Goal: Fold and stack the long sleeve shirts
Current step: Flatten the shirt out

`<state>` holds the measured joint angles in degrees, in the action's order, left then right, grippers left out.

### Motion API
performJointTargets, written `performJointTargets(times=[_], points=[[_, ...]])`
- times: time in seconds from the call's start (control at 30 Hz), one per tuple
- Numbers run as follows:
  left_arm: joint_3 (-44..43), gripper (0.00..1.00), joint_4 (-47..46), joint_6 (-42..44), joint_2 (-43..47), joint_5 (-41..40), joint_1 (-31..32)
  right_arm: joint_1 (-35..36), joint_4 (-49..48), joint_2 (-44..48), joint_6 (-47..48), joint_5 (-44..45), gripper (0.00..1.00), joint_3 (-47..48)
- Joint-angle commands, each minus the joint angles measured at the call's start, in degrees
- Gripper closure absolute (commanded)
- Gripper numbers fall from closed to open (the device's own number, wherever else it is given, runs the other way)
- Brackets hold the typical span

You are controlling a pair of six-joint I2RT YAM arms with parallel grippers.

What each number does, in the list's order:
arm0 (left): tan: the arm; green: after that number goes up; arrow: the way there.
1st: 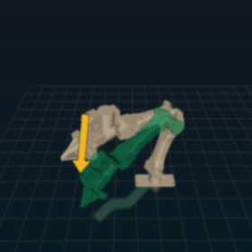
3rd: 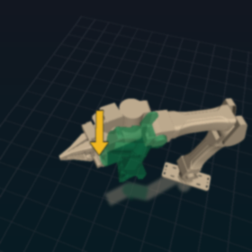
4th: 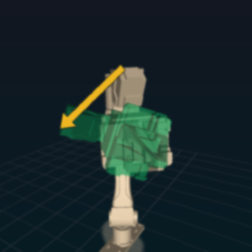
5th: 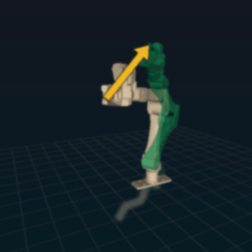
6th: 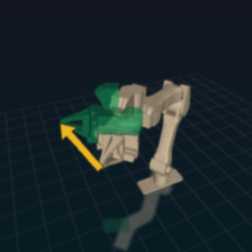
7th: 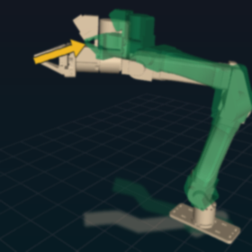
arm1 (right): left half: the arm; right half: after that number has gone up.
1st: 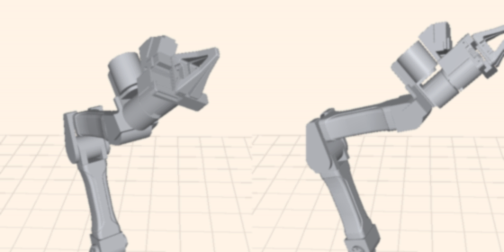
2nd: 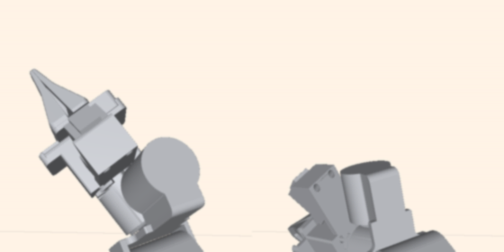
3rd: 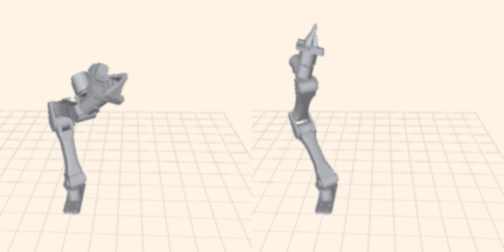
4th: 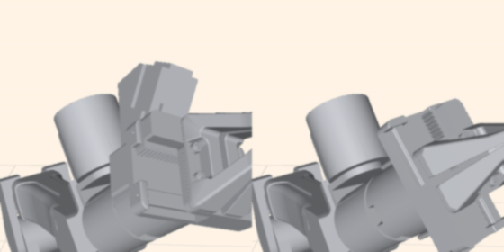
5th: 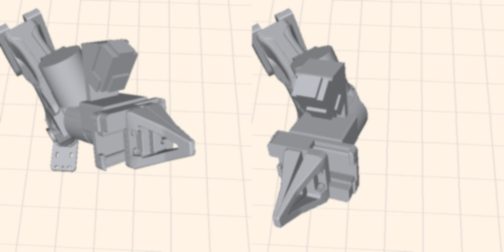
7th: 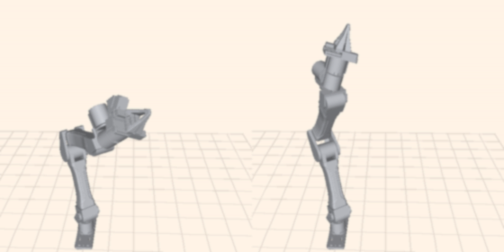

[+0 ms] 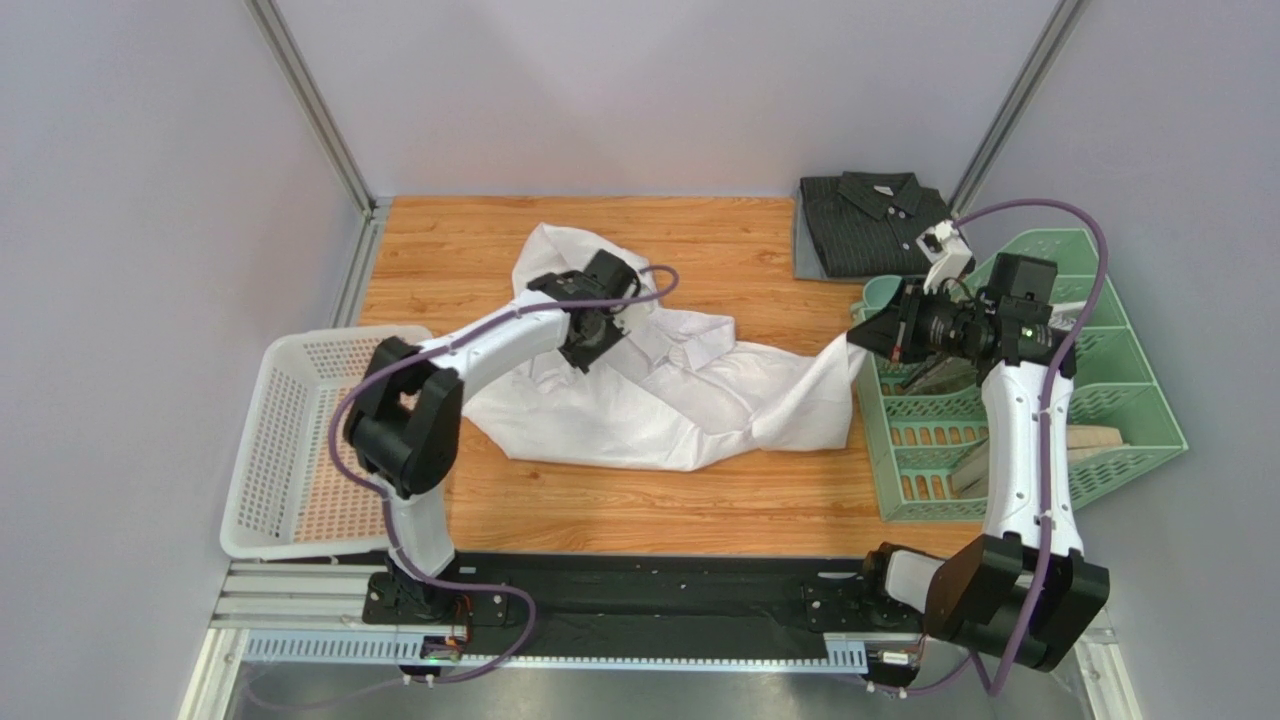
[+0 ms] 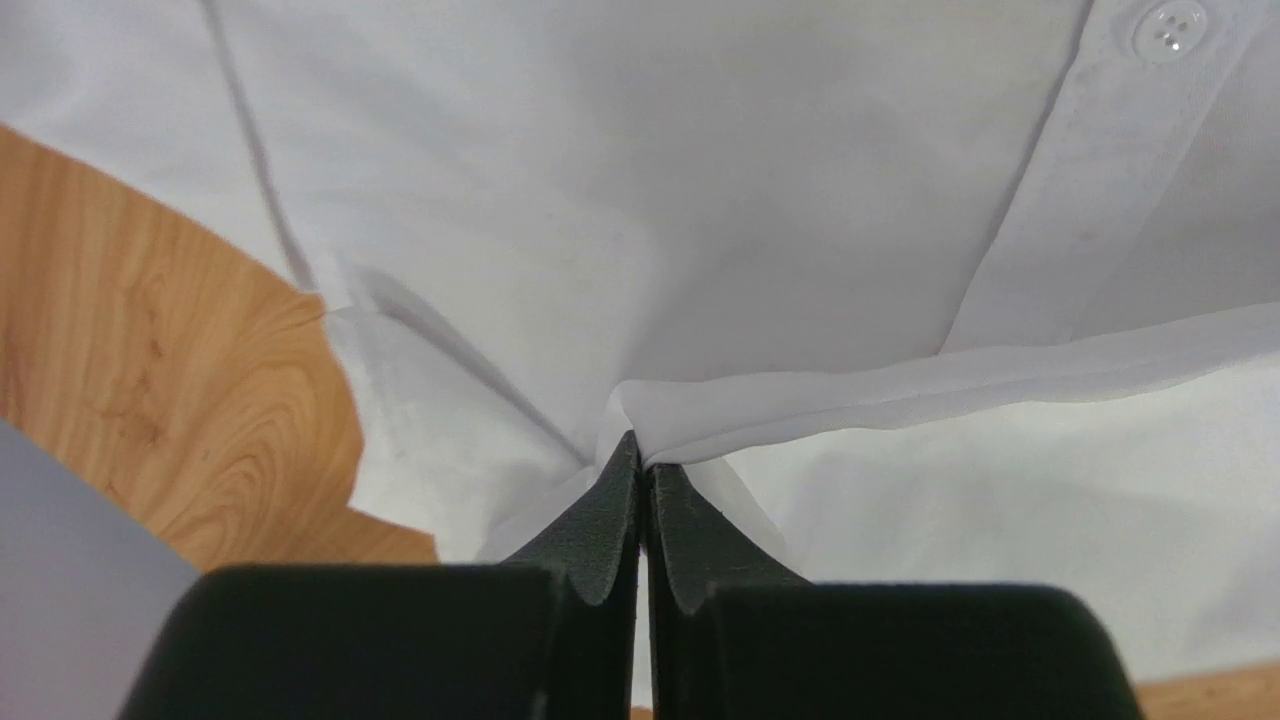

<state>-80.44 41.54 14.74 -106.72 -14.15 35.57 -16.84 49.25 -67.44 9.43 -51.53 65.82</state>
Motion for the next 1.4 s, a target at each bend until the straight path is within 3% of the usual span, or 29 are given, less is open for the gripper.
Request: performJointTargets(times=[0.0, 0.17, 0.4, 0.6, 0.8, 0.9, 1.1, 1.23, 1.37], points=[[-10.1, 1.0, 6.0, 6.0, 13.6, 8.8, -5.4, 0.3, -5.4, -2.6, -3.8, 1.4, 1.0, 12.1], [-22.3, 1.0, 10.0, 14.5, 20.2, 8.9, -7.7, 0.3, -12.3, -7.3, -13.3, 1.4, 1.0, 29.0], [-27.6, 1.0, 3.3, 20.0, 28.9, 9.1, -9.2, 0.2, -18.7, -9.8, -21.2, 7.3, 1.0, 46.5], [-28.2, 1.0, 2.0, 22.8, 35.8, 6.4, -9.2, 0.3, -22.3, -2.3, -20.9, 20.7, 1.0, 50.0], [-25.4, 1.0, 1.7, 29.3, 46.6, 9.6, -7.7, 0.3, -24.5, 8.1, -16.7, 33.4, 1.0, 53.3], [-26.4, 1.0, 1.7, 28.5, 51.1, 11.9, -6.4, 0.3, -25.9, 11.2, -14.0, 38.5, 1.0, 58.4], [-34.6, 1.0, 2.5, 21.2, 55.7, 22.1, -6.8, 0.3, -30.4, 11.3, -10.6, 42.3, 1.0, 71.1], [-42.7, 1.0, 0.1, 19.3, 54.4, 20.6, -7.4, 0.3, -35.2, 10.4, -10.1, 43.5, 1.0, 70.7], [-44.8, 1.0, -1.7, 21.3, 50.7, 14.3, -7.4, 0.3, -37.3, 5.8, -12.2, 42.1, 1.0, 68.6]])
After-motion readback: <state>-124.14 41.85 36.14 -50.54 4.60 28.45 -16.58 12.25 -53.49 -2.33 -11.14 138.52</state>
